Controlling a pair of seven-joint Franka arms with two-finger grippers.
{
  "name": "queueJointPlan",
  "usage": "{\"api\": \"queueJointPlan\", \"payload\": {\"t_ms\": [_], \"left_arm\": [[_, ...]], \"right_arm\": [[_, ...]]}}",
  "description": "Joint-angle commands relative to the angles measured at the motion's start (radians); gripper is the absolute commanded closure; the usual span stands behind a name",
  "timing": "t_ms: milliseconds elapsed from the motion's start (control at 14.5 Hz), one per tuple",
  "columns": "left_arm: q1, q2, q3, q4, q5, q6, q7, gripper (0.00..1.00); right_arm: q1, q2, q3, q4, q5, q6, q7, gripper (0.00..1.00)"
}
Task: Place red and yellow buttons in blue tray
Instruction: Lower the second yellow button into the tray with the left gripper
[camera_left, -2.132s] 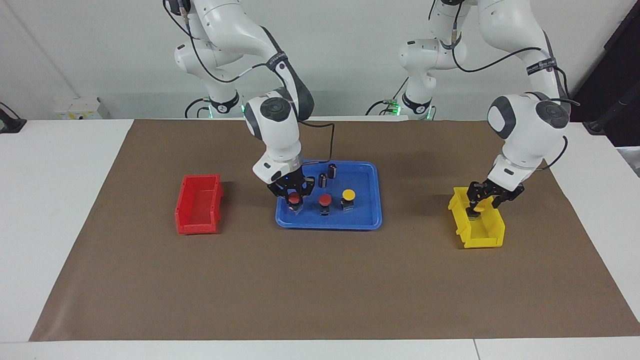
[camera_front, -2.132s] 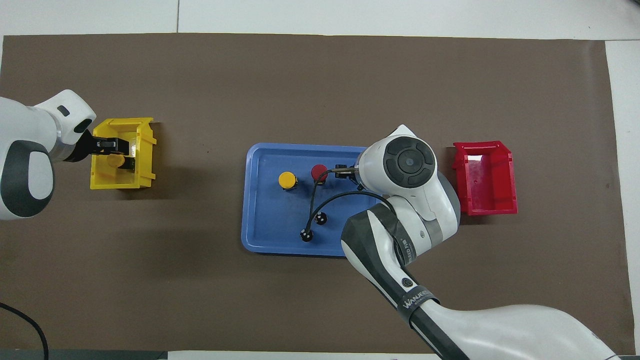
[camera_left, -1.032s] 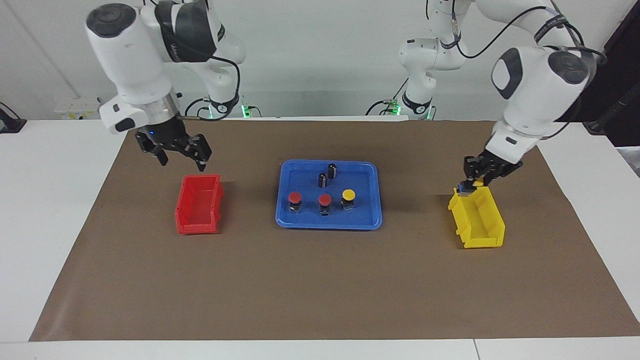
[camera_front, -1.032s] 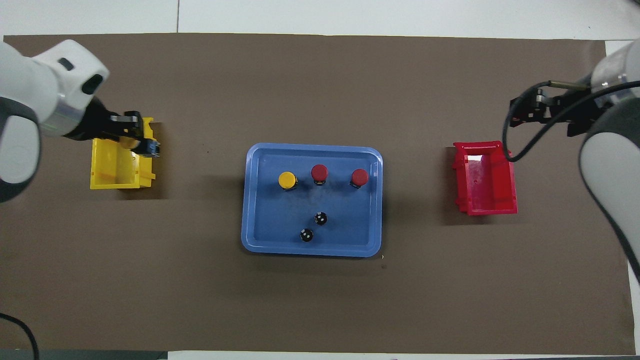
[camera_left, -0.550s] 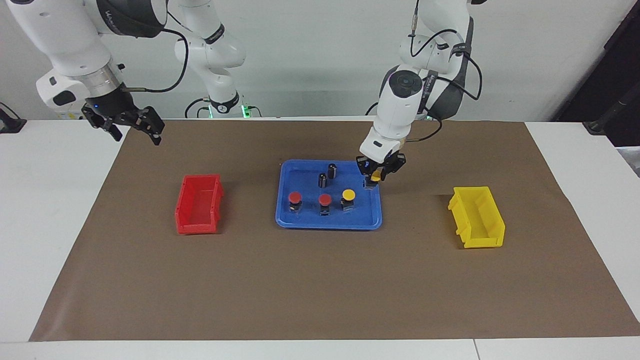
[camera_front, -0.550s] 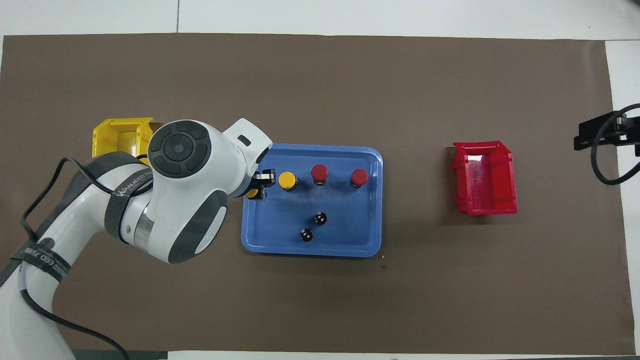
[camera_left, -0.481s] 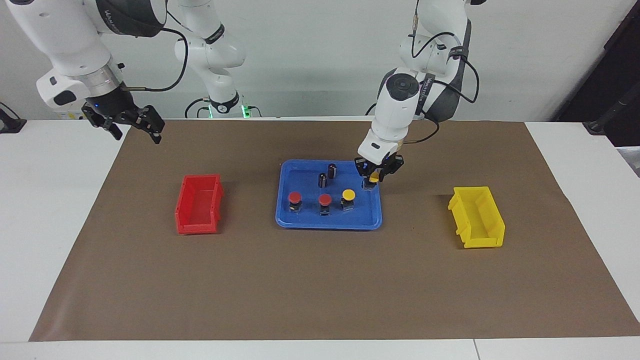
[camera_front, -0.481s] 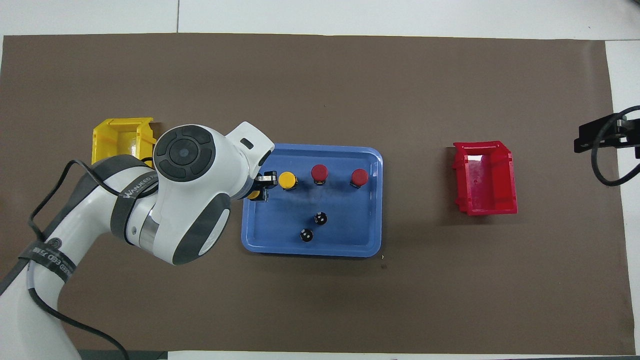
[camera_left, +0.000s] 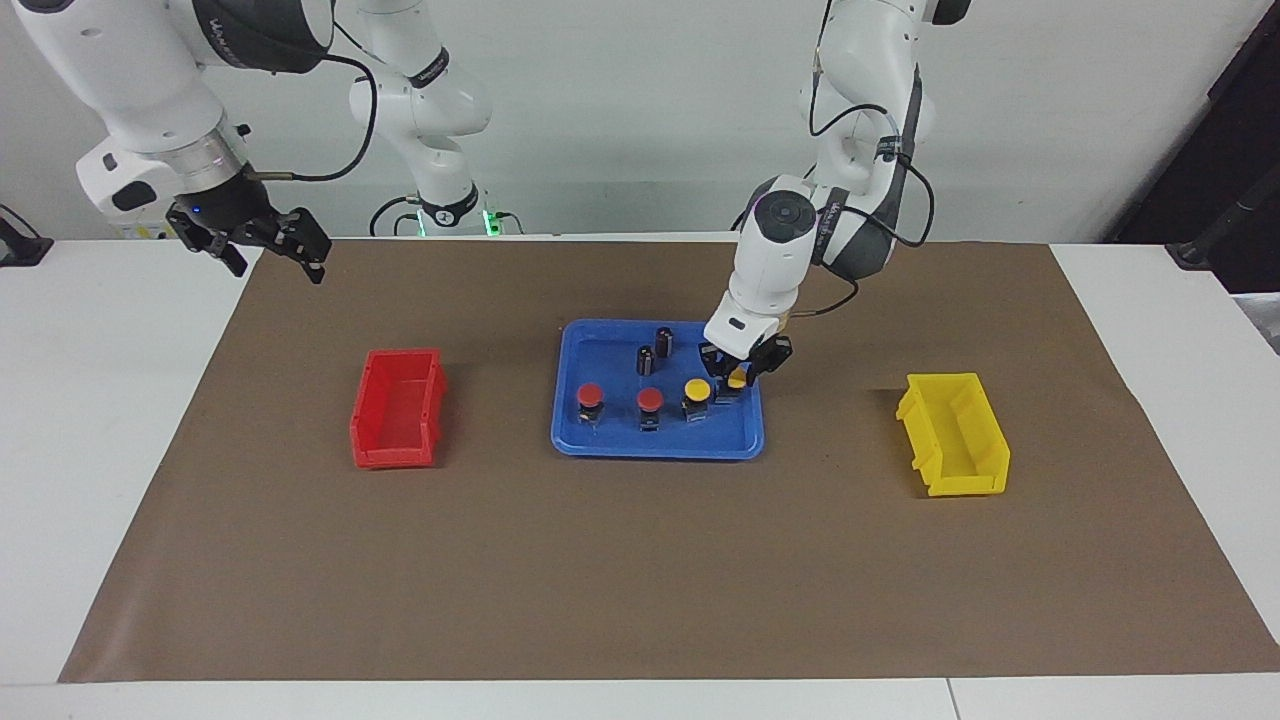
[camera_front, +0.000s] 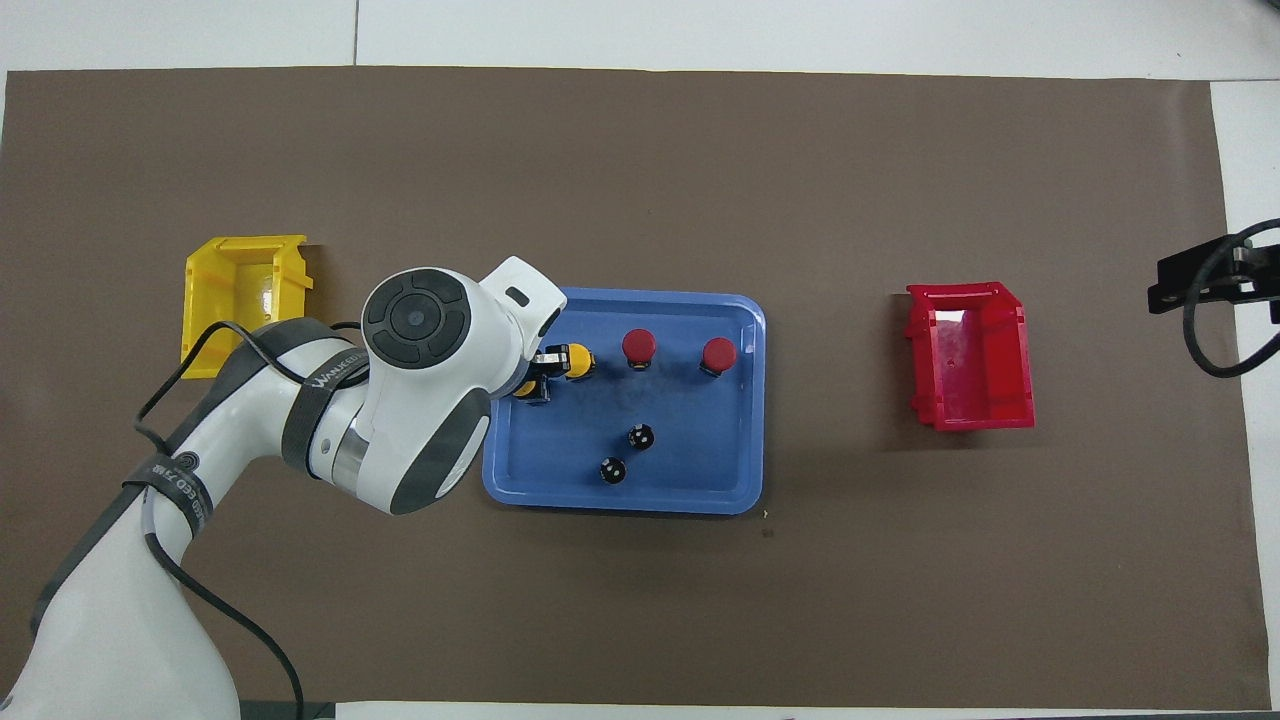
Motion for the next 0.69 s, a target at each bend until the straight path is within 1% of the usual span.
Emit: {"api": "queueJointPlan", "payload": {"t_ms": [0,275,344,481,619], "left_arm": [[-0.016,-0.012,0.017,-0.014,0.030,0.016,-0.018,0.95],[-0.002,-0.008,0.017,-0.006,0.055,0.014,-0.018,0.95],[0.000,-0.006,0.018,-0.003,0.055,0.016,-0.018,0.84],[-0.003,-0.006,0.018,0.006,0.055,0.004,-0.019,0.40],[-0.013,-0.009,0.018,0.011,0.055,-0.012,-0.019,0.15]], "right_arm": [[-0.012,-0.022,0.004,-0.029,-0.007,0.021,-0.035,0.00],[-0.005,-0.021,0.004,-0.029,-0.007,0.024,-0.035,0.00],[-0.002,-0.022,0.006,-0.029,-0.007,0.024,-0.032,0.00],[-0.001,-0.021,0.010,-0.029,-0.005,0.030,-0.026,0.00],[-0.001,-0.019,0.011,-0.029,-0.004,0.064,-0.029,0.00]]}}
